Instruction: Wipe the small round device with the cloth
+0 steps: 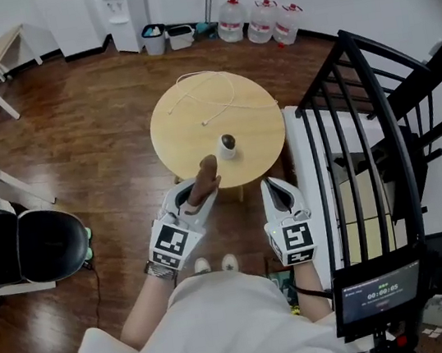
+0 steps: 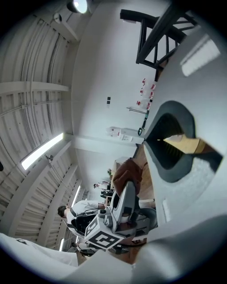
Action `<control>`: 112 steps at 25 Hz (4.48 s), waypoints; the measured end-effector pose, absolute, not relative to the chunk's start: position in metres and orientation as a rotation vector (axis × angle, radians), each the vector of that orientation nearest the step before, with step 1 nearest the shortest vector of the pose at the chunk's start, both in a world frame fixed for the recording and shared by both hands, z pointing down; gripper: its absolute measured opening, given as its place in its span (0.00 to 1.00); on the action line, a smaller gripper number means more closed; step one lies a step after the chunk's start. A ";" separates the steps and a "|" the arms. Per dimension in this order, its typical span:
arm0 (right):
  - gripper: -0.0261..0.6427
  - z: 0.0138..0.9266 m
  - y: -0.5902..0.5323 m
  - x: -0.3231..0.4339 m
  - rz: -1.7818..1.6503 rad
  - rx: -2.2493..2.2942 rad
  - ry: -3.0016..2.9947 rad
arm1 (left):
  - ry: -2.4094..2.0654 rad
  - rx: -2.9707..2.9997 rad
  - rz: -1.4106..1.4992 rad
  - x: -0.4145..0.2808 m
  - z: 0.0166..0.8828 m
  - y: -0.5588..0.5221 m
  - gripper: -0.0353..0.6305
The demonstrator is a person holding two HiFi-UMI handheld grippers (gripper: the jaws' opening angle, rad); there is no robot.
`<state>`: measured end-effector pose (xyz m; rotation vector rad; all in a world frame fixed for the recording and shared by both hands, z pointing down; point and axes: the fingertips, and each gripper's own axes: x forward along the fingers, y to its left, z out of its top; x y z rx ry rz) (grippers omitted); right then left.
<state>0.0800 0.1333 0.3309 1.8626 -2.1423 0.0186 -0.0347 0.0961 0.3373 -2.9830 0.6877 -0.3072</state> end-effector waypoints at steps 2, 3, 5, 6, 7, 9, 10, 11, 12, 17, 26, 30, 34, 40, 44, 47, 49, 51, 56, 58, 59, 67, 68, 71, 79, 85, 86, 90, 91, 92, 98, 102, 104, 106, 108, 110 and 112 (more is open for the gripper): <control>0.04 0.331 0.135 0.078 0.025 1.857 -2.116 | 0.670 -2.998 -0.306 -0.037 0.340 0.094 0.24; 0.04 0.332 0.135 0.077 0.035 1.854 -2.103 | 0.658 -3.003 -0.304 -0.038 0.341 0.094 0.24; 0.04 0.336 0.137 0.076 0.052 1.855 -2.074 | 0.634 -3.015 -0.303 -0.038 0.344 0.093 0.24; 0.04 0.336 0.139 0.075 0.050 1.856 -2.062 | 0.622 -3.022 -0.307 -0.038 0.346 0.093 0.24; 0.04 0.336 0.142 0.074 0.038 1.852 -2.058 | 0.609 -3.028 -0.315 -0.039 0.349 0.094 0.24; 0.04 0.331 0.144 0.072 -0.005 1.821 -2.065 | 0.584 -3.029 -0.344 -0.040 0.356 0.094 0.24; 0.06 0.330 0.143 0.072 -0.022 1.800 -2.067 | 0.577 -3.026 -0.363 -0.040 0.359 0.092 0.24; 0.09 0.330 0.141 0.072 -0.030 1.782 -2.065 | 0.574 -3.023 -0.382 -0.041 0.362 0.088 0.24; 0.12 0.330 0.138 0.074 -0.030 1.771 -2.061 | 0.573 -3.022 -0.400 -0.042 0.365 0.085 0.24; 0.13 0.342 0.104 0.086 -0.014 1.763 -2.054 | 0.566 -3.008 -0.438 -0.036 0.373 0.051 0.25; 0.35 0.377 0.033 0.084 0.021 1.531 -2.141 | 0.371 -2.976 -0.550 0.019 0.381 0.004 0.25; 0.40 0.411 0.017 0.102 0.074 1.389 -2.089 | 0.274 -2.912 -0.749 0.044 0.415 -0.009 0.25; 0.40 0.431 0.008 0.103 0.228 1.407 -2.066 | 0.195 -2.797 -0.898 0.042 0.431 -0.018 0.25; 0.41 0.461 -0.011 0.082 0.395 1.394 -2.090 | 0.044 -2.815 -0.995 0.036 0.441 -0.030 0.24; 0.46 0.494 -0.016 0.067 0.380 1.250 -2.007 | -0.222 -2.980 -1.092 0.041 0.453 -0.028 0.24; 0.50 0.511 -0.018 0.061 0.390 1.215 -1.957 | -0.427 -3.000 -1.173 0.048 0.456 -0.021 0.24; 0.51 0.520 -0.021 0.061 0.435 1.261 -1.936 | -0.535 -2.987 -1.242 0.049 0.469 -0.015 0.24; 0.52 0.526 -0.027 0.064 0.486 1.321 -1.927 | -0.590 -2.971 -1.317 0.052 0.483 -0.016 0.24; 0.52 0.536 -0.038 0.061 0.613 1.343 -1.948 | -0.672 -3.014 -1.419 0.061 0.496 -0.024 0.24; 0.52 0.543 -0.039 0.061 0.667 1.336 -1.958 | -0.727 -3.009 -1.436 0.065 0.500 -0.024 0.25; 0.52 0.546 -0.038 0.061 0.679 1.329 -1.953 | -0.742 -3.006 -1.442 0.066 0.502 -0.025 0.24; 0.51 0.553 -0.040 0.057 0.686 1.325 -1.918 | -0.783 -2.979 -1.509 0.066 0.515 -0.046 0.24; 0.51 0.554 -0.040 0.058 0.702 1.342 -1.919 | -0.787 -2.973 -1.510 0.067 0.516 -0.047 0.24; 0.51 0.555 -0.037 0.057 0.757 1.411 -1.937 | -0.790 -2.979 -1.515 0.070 0.521 -0.047 0.24; 0.52 0.555 -0.032 0.057 0.799 1.483 -1.952 | -0.790 -3.040 -1.656 0.075 0.538 -0.057 0.24; 0.52 0.554 -0.032 0.059 0.822 1.493 -1.939 | -0.751 -3.025 -1.704 0.080 0.543 -0.068 0.24; 0.52 0.554 -0.032 0.059 0.823 1.491 -1.939 | -0.744 -3.023 -1.712 0.079 0.545 -0.069 0.24; 0.52 0.553 -0.033 0.060 0.823 1.494 -1.941 | -0.755 -3.007 -1.738 0.076 0.557 -0.071 0.23; 0.52 0.553 -0.033 0.060 0.823 1.497 -1.940 | -0.762 -2.987 -1.749 0.075 0.562 -0.071 0.23; 0.52 0.553 -0.033 0.061 0.824 1.498 -1.939 | -0.772 -2.976 -1.756 0.075 0.567 -0.070 0.23; 0.52 0.555 -0.034 0.062 0.842 1.491 -1.945 | -0.824 -3.014 -1.722 0.078 0.583 -0.072 0.23; 0.52 0.558 -0.036 0.063 0.851 1.480 -1.954 | -0.799 -2.993 -1.772 0.079 0.595 -0.073 0.23; 0.52 0.562 -0.034 0.065 0.852 1.470 -1.952 | -0.773 -2.966 -1.781 0.082 0.599 -0.074 0.23; 0.53 0.565 -0.033 0.067 0.852 1.463 -1.953 | -0.742 -2.925 -1.759 0.085 0.603 -0.075 0.23; 0.53 0.566 -0.033 0.067 0.849 1.462 -1.954 | -0.723 -2.877 -1.712 0.088 0.606 -0.071 0.23; 0.53 0.566 -0.032 0.067 0.845 1.455 -1.951 | -0.686 -2.842 -1.667 0.084 0.607 -0.063 0.23; 0.53 0.566 -0.032 0.065 0.831 1.428 -1.951 | -0.583 -2.845 -1.602 0.074 0.597 -0.063 0.23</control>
